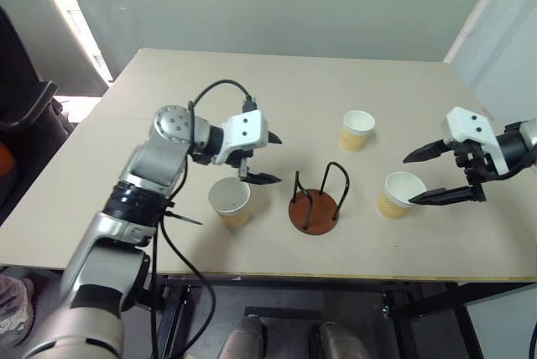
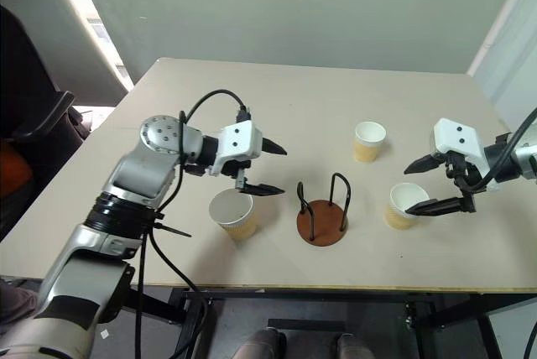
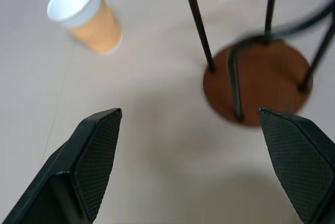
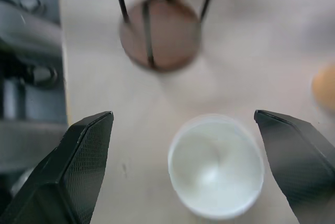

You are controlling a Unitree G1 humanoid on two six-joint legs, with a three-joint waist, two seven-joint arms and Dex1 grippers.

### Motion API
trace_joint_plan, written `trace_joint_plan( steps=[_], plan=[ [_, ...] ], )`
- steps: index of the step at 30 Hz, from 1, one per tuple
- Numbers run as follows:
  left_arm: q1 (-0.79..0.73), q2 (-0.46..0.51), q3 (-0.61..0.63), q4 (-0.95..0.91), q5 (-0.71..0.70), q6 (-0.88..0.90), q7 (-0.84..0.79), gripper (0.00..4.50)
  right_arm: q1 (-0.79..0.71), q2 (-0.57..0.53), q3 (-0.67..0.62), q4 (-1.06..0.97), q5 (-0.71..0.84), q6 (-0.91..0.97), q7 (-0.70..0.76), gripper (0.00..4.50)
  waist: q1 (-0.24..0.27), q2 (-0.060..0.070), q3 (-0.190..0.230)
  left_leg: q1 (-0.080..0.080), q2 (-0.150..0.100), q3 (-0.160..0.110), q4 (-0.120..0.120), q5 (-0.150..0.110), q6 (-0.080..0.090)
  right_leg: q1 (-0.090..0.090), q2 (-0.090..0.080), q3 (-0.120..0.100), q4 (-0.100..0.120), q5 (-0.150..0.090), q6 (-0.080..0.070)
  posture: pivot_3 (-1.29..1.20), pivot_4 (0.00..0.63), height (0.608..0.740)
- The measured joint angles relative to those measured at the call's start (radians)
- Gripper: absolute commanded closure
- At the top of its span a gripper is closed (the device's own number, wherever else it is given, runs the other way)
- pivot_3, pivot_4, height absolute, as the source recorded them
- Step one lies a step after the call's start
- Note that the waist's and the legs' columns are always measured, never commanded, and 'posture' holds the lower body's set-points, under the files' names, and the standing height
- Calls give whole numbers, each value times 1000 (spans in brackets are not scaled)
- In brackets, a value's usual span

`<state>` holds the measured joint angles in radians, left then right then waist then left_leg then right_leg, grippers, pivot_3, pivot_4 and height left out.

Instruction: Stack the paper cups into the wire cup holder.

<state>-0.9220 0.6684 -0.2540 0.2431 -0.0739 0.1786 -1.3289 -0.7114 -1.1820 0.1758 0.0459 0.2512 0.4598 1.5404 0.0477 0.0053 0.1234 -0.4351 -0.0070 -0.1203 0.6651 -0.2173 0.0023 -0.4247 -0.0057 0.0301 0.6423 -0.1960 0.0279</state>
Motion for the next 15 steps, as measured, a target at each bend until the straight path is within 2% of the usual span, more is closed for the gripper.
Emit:
trace_joint_plan(
  steps=[6,11,15],
  plan=[
    [6,103,107,-112,-92,64,-25,46,39,1,40,-10,-66,-23,1,0,-2,0,0,-1,0,0,-1,-1,0,0,0,0,-1,0,-1,0,150,740],
    [105,220,183,-374,-185,184,-37,46,96,34,85,-28,-130,-29,-23,0,-7,0,0,0,0,0,-1,-3,0,-1,0,0,-2,-1,-2,0,150,740],
    [180,257,208,-551,-281,297,-28,46,101,80,117,-51,-167,-25,-52,0,-10,0,0,1,0,0,-1,-2,-1,-1,0,-1,0,-2,-3,0,150,740]
  ],
)
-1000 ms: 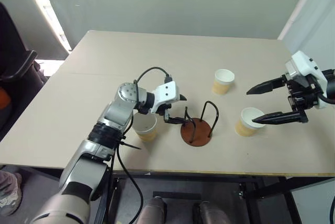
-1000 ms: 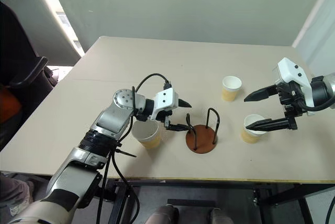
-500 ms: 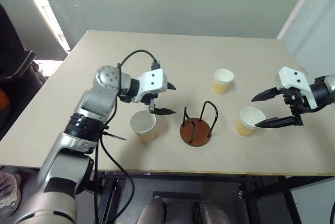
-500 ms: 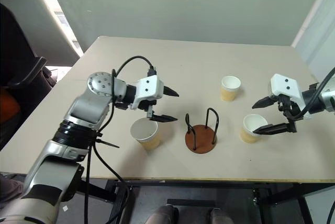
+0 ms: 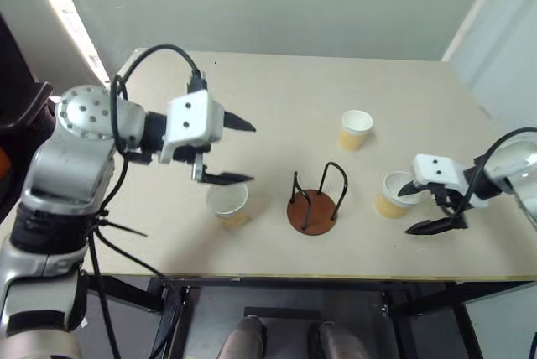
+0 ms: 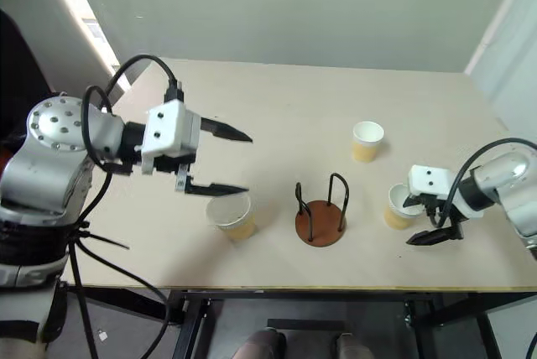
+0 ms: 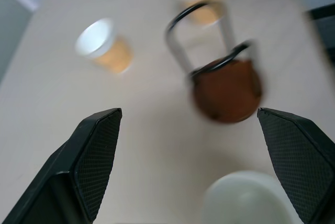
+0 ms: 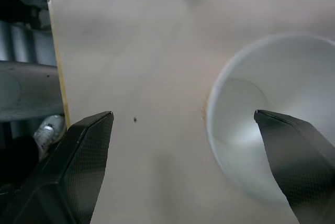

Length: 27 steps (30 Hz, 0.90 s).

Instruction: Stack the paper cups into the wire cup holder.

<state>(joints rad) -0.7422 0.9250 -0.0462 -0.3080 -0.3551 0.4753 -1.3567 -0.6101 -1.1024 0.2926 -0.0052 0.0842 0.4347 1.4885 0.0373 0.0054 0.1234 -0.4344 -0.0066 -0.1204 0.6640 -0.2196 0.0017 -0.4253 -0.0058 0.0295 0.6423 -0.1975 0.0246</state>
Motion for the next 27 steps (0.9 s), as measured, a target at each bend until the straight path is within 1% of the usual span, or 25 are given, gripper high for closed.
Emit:
trace_joint_plan(
  steps=[2,5,6,10,16,17,20,23,27],
  plan=[
    [40,20,27,-35,-26,37,17,46,-2,10,12,1,-30,-7,-14,0,-2,0,0,1,0,0,0,0,0,0,0,0,1,0,-2,0,150,740],
    [127,70,92,-73,-62,102,54,0,-17,37,32,23,-78,-24,-48,605,-11,0,0,5,1,0,-2,0,-2,1,1,0,2,-1,-5,0,150,740],
    [151,81,113,-86,-75,117,62,0,-22,46,36,31,-88,-29,-55,892,-13,0,0,5,1,0,-2,1,-2,1,1,0,2,-2,-7,0,150,740],
    [210,120,187,-125,-123,161,92,0,-38,62,43,49,-114,-50,-62,2269,-12,0,0,5,1,-1,-3,1,-3,1,1,0,2,-5,-13,0,150,740],
    [268,138,306,-121,-221,202,114,0,-67,74,44,72,-129,-78,-45,4380,-13,0,0,6,1,-1,-4,-1,-7,1,1,0,2,-6,-14,0,150,740],
    [274,139,323,-117,-237,208,115,0,-68,74,44,72,-129,-79,-40,4464,-12,0,0,6,1,-1,-5,-1,-7,1,1,-1,2,-6,-14,0,150,740],
    [292,157,377,-99,-282,228,116,0,-76,69,44,71,-124,-79,-9,4464,-12,0,0,6,1,-1,-7,-2,-8,0,1,-1,2,-5,-13,0,150,740],
    [329,176,415,-83,-303,241,119,0,-107,39,29,49,-91,-60,32,4464,-13,2,1,6,1,-1,-9,-2,-9,-1,1,0,2,-5,-13,0,150,740],
    [386,192,432,-58,-300,245,127,0,-267,-1,-110,-69,78,50,98,4464,-16,2,2,7,2,-1,-18,2,-14,-4,2,-1,2,-8,-18,0,150,740]
  ],
)
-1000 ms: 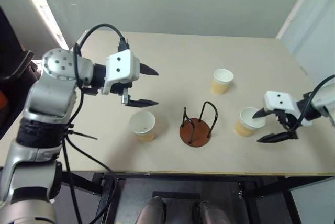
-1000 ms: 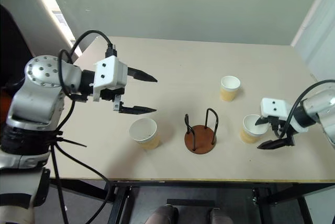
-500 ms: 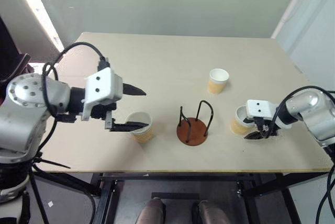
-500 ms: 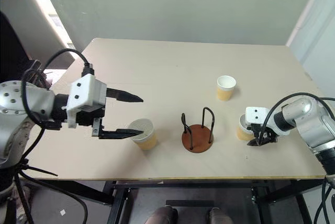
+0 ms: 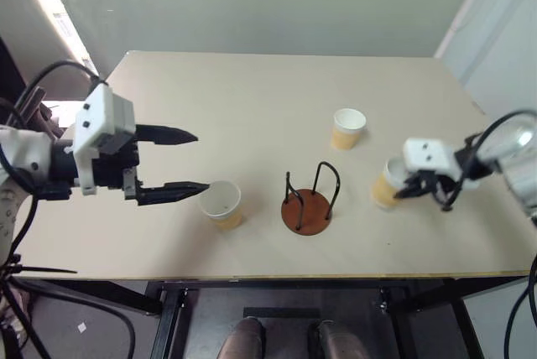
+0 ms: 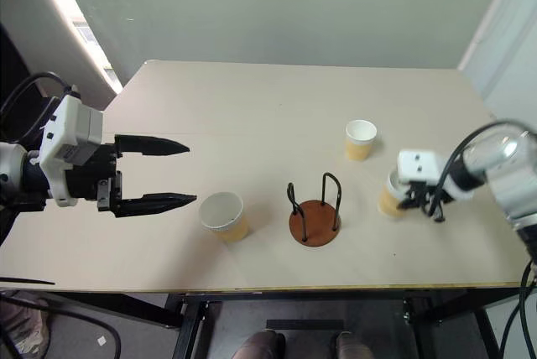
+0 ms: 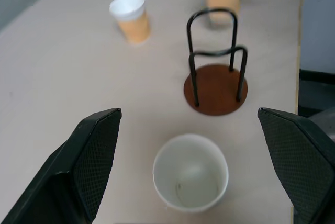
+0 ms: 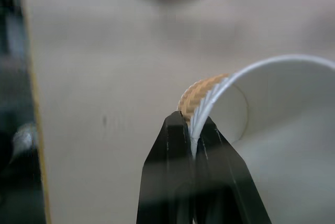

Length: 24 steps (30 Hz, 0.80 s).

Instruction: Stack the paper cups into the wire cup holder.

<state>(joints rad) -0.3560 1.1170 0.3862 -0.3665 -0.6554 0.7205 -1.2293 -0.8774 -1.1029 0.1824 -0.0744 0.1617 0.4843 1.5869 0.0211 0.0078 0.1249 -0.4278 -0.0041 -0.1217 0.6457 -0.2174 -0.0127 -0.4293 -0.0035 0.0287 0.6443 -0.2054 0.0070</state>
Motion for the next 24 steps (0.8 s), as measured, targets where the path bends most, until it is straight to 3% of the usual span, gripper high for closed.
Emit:
trace_joint_plan(
  steps=[4,9,17,24],
  plan=[
    [9,0,-1,2,-1,-2,22,0,-173,63,-87,-120,213,91,18,4464,-3,-3,-2,4,4,-1,-5,0,-4,2,5,0,1,-7,-11,0,150,740],
    [0,0,-45,10,3,-19,36,0,-194,214,-35,-210,340,161,4,4464,-6,-4,-2,7,6,-3,-7,0,-7,3,8,-1,1,-8,-13,0,150,740],
    [-14,0,-58,7,-15,-24,40,0,-159,289,173,-84,104,-28,-68,4464,-5,-4,-2,7,6,-4,-6,0,-7,2,8,-2,2,-5,-12,0,150,740],
    [-12,0,-47,-31,-61,-17,57,0,-157,297,208,-10,9,-128,-56,4464,-6,-4,-2,7,7,-4,-8,-2,-9,1,8,-2,2,-3,-10,0,150,740]
  ],
)
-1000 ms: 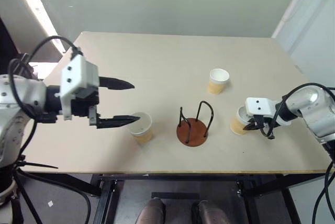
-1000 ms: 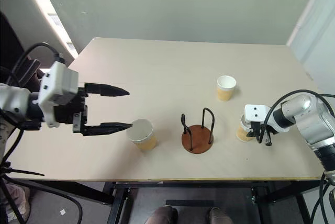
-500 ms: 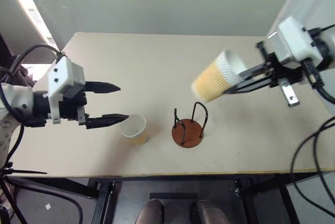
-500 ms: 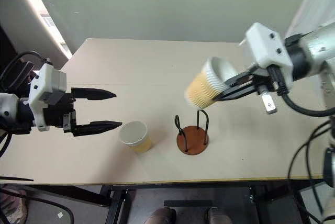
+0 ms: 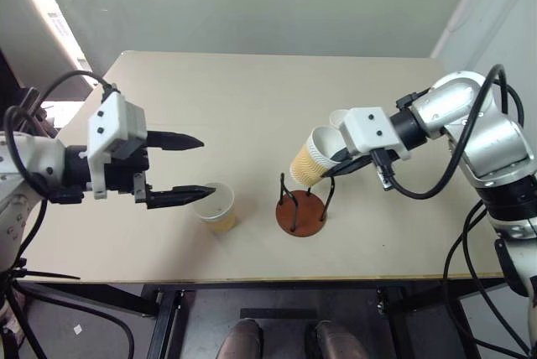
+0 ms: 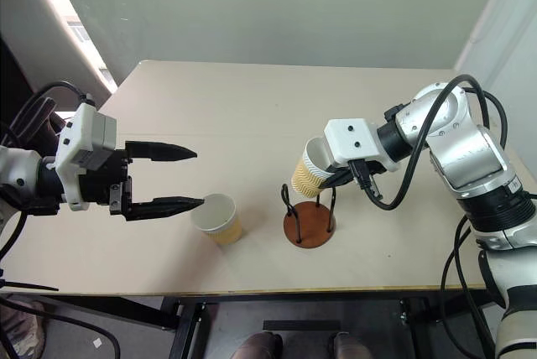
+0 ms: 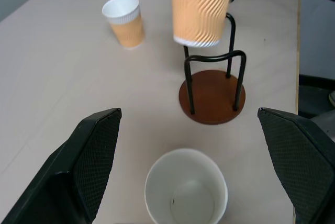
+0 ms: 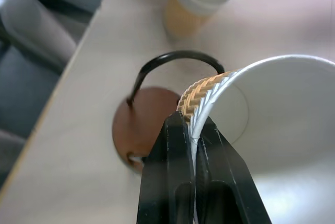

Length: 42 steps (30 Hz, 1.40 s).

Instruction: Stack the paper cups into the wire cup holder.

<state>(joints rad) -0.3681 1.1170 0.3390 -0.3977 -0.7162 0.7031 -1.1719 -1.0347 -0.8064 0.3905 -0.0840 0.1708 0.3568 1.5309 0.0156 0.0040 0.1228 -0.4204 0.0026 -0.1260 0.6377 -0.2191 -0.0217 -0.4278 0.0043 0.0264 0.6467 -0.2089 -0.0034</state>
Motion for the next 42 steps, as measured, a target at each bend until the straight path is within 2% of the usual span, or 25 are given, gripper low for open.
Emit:
trace_joint_plan(
  steps=[1,4,12,16,21,25,28,34,37,42],
  plan=[
    [2,0,2,-1,-5,2,1,0,0,0,3,0,-2,-3,5,4464,0,0,0,0,0,0,0,0,0,0,0,0,0,0,0,0,150,740],
    [15,0,6,-12,-20,4,5,0,6,3,11,-2,-8,-9,23,3887,0,0,0,0,0,0,0,0,0,0,0,0,0,0,0,0,150,740],
    [29,4,16,-18,-31,6,22,0,16,22,18,-3,-18,-15,40,1342,-1,0,0,0,0,0,0,0,-1,0,0,0,1,-1,-1,0,150,740],
    [33,7,15,-18,-27,5,30,0,-65,65,13,140,-34,-55,8,1342,-1,0,0,0,0,0,0,0,-1,-1,0,0,1,-1,-3,0,150,740],
    [0,-9,-20,-3,24,-13,99,0,-281,142,-23,630,-173,-248,-177,1342,2,0,0,2,0,-2,-2,2,-2,-2,0,0,2,-1,-9,0,150,740],
    [-109,-94,-132,13,93,-24,209,0,-320,239,31,1061,-332,-423,-323,1342,15,1,0,1,0,-3,-2,1,-4,-3,0,-1,4,3,-5,0,150,740],
    [-172,-139,-222,48,170,-26,280,0,-318,284,60,1231,-407,-491,-404,1342,17,3,2,-2,0,-2,-3,1,-5,-7,0,-1,4,4,-3,0,150,740],
    [-223,-210,-319,59,238,-24,332,0,-365,308,61,1361,-492,-548,-533,1342,12,3,2,-4,1,-1,-6,0,-10,-9,0,-1,0,4,-2,0,150,740],
    [-229,-216,-319,52,241,-19,334,0,-365,328,58,1386,-503,-548,-542,1342,9,3,2,-5,2,-1,-7,4,-17,-9,1,-1,0,4,-2,0,150,740],
    [-227,-213,-315,36,242,-1,332,0,-369,331,36,1395,-515,-554,-538,1342,12,3,2,-5,3,-1,-7,2,-15,-9,2,-1,-1,4,-2,0,150,740]
  ],
)
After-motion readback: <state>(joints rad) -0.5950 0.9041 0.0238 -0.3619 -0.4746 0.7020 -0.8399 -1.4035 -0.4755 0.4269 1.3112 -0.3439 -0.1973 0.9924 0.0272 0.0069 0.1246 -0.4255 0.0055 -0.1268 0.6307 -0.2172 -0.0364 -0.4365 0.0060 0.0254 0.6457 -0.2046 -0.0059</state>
